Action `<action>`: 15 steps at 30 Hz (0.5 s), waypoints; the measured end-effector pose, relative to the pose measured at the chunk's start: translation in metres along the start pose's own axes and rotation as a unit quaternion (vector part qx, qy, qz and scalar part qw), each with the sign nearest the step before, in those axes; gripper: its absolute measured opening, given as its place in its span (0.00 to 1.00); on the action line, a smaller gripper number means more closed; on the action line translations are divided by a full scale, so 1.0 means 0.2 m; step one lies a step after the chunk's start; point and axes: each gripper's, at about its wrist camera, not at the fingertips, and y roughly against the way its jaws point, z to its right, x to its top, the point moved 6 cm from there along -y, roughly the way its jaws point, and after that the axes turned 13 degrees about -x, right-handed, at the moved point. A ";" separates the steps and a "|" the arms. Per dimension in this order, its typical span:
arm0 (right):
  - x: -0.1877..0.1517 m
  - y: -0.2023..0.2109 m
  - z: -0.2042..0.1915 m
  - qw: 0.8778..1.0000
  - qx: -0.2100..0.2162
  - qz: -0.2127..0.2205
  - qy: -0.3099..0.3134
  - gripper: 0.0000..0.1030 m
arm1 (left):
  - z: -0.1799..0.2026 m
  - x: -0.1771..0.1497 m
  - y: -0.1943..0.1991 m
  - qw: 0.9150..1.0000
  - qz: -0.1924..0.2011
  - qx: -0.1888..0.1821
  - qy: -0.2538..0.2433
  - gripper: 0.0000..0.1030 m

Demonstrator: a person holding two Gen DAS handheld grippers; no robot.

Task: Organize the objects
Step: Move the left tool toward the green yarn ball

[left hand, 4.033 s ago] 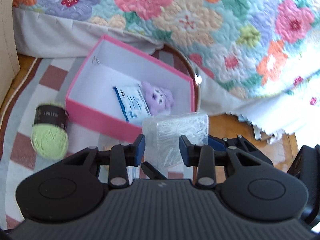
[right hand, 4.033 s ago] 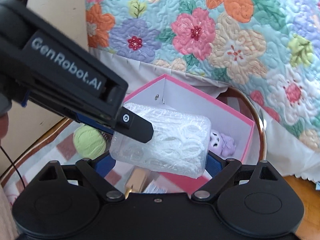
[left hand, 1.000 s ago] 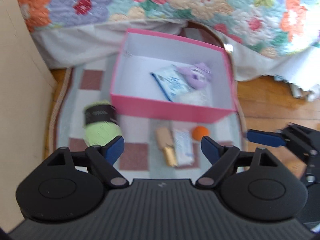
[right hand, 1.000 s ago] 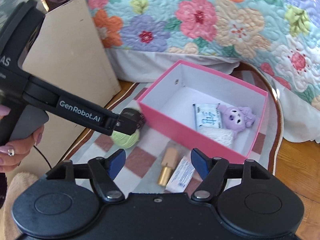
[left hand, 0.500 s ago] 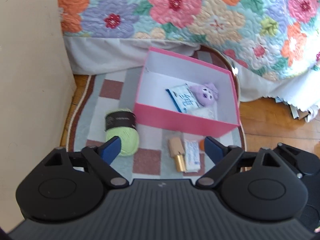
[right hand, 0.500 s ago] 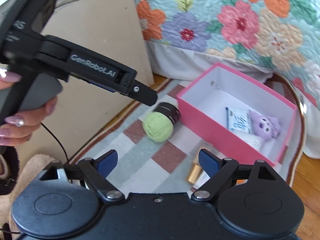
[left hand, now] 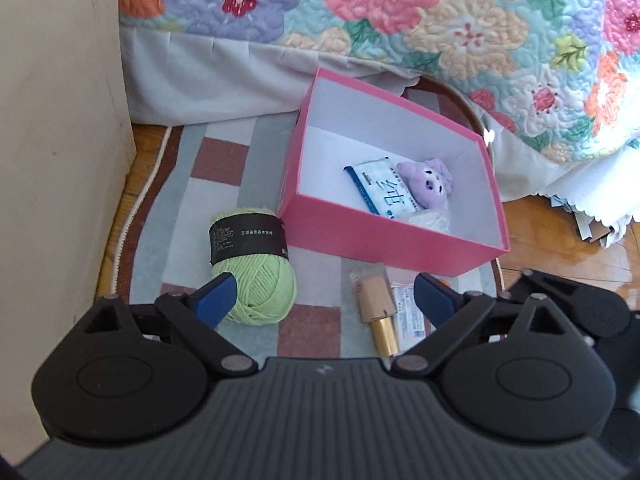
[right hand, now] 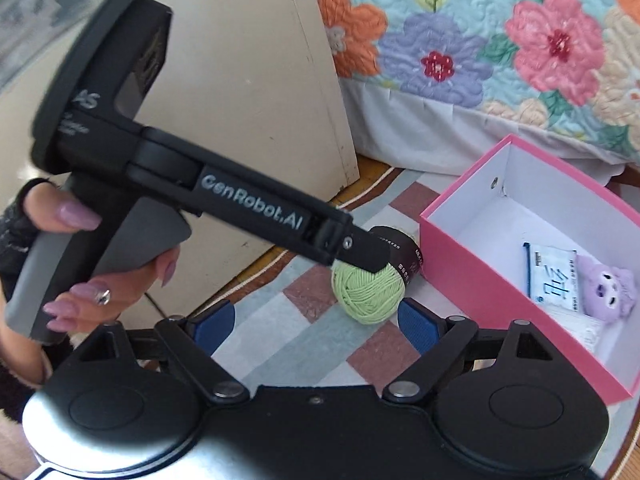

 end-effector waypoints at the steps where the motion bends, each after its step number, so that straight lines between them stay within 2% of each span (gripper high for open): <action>1: 0.00 -0.05 0.00 1.000 -0.005 -0.002 0.000 0.89 | -0.03 -0.01 -0.02 1.000 -0.001 0.000 0.008 0.93; 5: 0.00 -0.20 0.01 0.999 -0.026 -0.013 -0.024 0.89 | -0.15 -0.04 -0.09 0.999 -0.014 -0.012 0.037 0.93; 7: 0.01 -0.27 0.01 0.999 -0.021 -0.019 -0.039 0.88 | -0.19 -0.04 -0.11 0.999 -0.004 -0.010 0.042 0.93; 10: 0.00 -0.38 0.02 0.998 -0.040 -0.017 -0.039 0.89 | -0.27 -0.04 -0.14 0.998 0.005 -0.023 0.061 0.91; 15: -0.04 -0.57 0.05 0.995 -0.102 0.020 -0.005 0.88 | -0.37 -0.06 -0.24 0.998 -0.021 0.034 0.045 0.90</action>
